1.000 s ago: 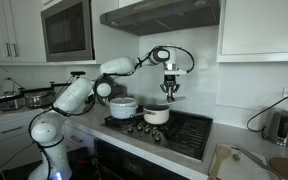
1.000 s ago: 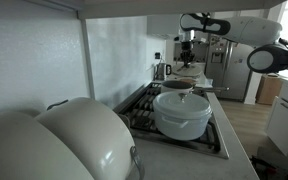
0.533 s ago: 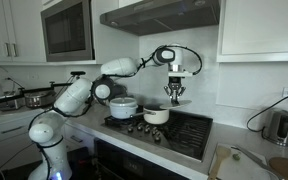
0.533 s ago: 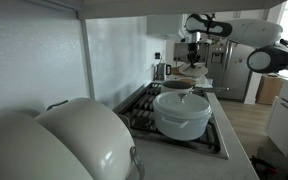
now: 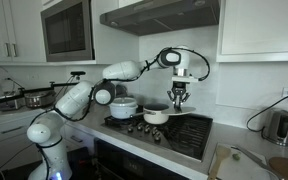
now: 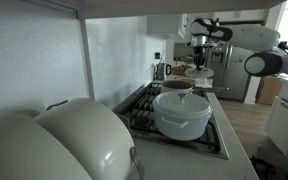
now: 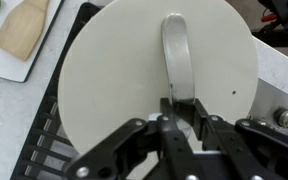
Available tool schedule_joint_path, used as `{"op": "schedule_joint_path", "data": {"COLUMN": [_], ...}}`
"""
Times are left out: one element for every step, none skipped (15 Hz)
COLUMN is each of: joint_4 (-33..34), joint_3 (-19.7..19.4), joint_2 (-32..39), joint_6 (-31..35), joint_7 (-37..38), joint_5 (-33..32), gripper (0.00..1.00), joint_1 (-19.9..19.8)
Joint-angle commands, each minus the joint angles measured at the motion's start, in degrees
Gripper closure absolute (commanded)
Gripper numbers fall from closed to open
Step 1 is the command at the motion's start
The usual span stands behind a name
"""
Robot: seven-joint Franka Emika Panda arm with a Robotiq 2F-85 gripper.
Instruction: Move the pot at the right to the left then remove the lid on the pot on the right and place it on the stove
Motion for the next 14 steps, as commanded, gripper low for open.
{"op": "schedule_joint_path", "data": {"joint_4": [6.0,6.5,6.9,7.3,0.4,0.5,7.5,7.7,0.6,0.5,0.4,7.5,0.3,0.2], "joint_3": [0.4,0.5,0.6,0.8,1.1,1.3,1.3,1.4,1.8,2.1,2.4,2.3,2.9,2.9], "joint_2": [3.3,4.1,4.9,5.7,2.5,3.1,7.4,7.9,4.3,4.7,5.0,9.2,5.5,5.8], "joint_6": [-2.9,-3.0,-2.9,-2.8,0.7,1.0,-1.7,-1.6,1.7,2.0,2.2,-0.9,2.4,2.5], "joint_7": [0.7,0.7,0.5,0.4,0.4,0.5,0.3,0.4,0.5,0.4,0.4,0.3,0.4,0.4], "joint_5": [2.1,2.5,2.7,2.9,2.9,2.9,3.1,3.1,2.9,2.9,2.8,3.2,2.8,2.7], "gripper": [0.94,0.94,0.94,0.94,0.94,0.94,0.94,0.94,0.94,0.94,0.94,0.94,0.94,0.94], "joint_1": [-1.9,-2.3,-2.6,-2.7,-2.6,-2.5,-2.4,-2.2,-1.9,-1.7,-1.7,-1.5,-1.6,-1.5]}}
